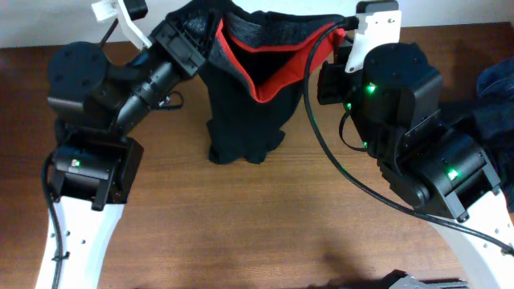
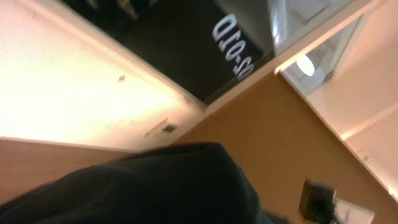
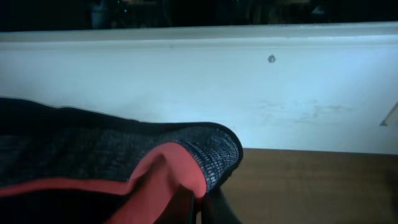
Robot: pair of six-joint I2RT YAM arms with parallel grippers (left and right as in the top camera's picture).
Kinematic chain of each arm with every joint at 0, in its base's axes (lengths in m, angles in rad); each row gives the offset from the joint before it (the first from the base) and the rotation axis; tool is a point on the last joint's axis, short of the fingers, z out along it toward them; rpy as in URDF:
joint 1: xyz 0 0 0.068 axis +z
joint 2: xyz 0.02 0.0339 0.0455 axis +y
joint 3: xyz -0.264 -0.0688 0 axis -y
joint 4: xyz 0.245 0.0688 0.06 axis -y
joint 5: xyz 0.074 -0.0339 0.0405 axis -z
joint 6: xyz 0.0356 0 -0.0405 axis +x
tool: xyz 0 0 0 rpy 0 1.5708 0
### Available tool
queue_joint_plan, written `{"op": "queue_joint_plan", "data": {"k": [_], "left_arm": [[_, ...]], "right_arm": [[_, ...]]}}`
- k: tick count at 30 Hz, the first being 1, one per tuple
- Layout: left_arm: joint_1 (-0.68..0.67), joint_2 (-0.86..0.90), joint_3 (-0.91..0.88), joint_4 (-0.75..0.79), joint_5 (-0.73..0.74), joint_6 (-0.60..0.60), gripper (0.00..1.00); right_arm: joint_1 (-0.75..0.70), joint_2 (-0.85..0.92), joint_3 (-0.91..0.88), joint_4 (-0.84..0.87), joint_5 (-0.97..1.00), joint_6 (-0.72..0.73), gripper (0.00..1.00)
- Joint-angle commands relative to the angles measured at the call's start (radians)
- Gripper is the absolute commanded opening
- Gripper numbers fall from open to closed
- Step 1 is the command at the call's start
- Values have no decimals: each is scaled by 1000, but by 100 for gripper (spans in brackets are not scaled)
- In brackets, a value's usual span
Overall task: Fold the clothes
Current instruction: 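Release the left gripper and move it left away from the garment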
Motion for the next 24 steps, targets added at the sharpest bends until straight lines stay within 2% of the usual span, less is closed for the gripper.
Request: {"op": "queue_joint_plan", "data": {"k": [1,3,5,6,7,11,18,24], "left_arm": [[19,-24,25,-77,96,135,27],[19,-24,25,-168,91,225,40],[19,-24,25,-251,91,300,60],[19,-24,25,-291,92,330,77],[19,-24,25,-325,92,351,100],[19,-24,25,-388,84,420,100],[-3,-24,25,-344,37,424,100],[-6,-24,25,-385,39,425,100]], "right_arm": [[-7,-26,-1,8,9,-14,4],[-7,-32,-1,8,-13,-14,4],[-7,-40,0,13,-37,-14,4],[-7,-46,0,18,-47,-14,4],[-7,-53,0,26,-51,-14,4],[-7,-85,0,60,-52,-14,4],[-6,-104,0,67,-200,-14,4],[-6,-102,0,47,-210,-14,4]]}}
